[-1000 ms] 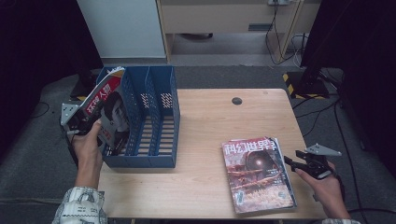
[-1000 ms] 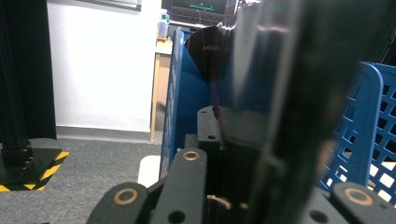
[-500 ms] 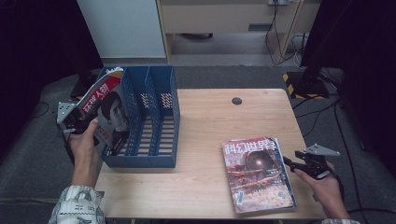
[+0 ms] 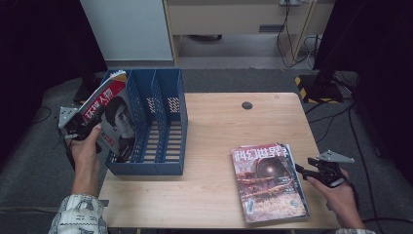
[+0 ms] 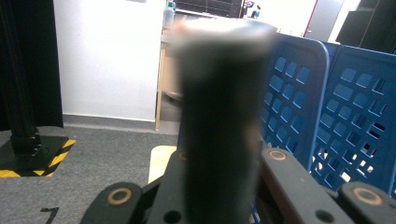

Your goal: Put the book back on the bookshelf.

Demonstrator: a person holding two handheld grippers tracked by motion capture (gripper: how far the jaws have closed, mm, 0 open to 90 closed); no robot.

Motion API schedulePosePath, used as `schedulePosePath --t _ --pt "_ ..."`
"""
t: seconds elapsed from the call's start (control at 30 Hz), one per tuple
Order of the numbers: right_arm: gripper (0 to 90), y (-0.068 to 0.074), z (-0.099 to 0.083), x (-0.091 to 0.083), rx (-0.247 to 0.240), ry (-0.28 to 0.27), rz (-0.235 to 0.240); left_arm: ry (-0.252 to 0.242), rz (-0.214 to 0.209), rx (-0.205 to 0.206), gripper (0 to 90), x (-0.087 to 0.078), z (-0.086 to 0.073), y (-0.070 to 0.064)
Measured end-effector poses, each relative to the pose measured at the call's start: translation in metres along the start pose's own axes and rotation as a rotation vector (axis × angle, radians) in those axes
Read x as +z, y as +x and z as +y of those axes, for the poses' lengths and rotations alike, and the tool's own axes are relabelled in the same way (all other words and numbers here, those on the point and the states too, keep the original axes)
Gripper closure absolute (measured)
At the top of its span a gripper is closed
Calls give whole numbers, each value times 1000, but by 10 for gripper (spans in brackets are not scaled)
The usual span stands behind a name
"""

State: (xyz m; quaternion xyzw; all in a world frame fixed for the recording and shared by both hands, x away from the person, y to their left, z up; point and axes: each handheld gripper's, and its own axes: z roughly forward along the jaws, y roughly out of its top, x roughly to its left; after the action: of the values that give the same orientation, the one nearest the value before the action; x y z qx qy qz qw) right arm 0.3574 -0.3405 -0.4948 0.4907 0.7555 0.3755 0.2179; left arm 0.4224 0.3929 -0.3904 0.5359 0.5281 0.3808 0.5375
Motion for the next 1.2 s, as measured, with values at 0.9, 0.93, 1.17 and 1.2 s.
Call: schedulePosePath --t 0.9,0.93,1.17,1.2 --pt "361 0 0 0 3 2 -2 20 -12 -28 568 -6 -4 5" --pt "360 0 0 0 1 3 -2 20 -19 -29 537 -6 -4 5" --pt "356 1 0 0 1 6 1 40 -33 -17 368 -9 -7 5" --pt "356 1 1 0 1 6 1 46 -34 -15 341 -10 -7 5"
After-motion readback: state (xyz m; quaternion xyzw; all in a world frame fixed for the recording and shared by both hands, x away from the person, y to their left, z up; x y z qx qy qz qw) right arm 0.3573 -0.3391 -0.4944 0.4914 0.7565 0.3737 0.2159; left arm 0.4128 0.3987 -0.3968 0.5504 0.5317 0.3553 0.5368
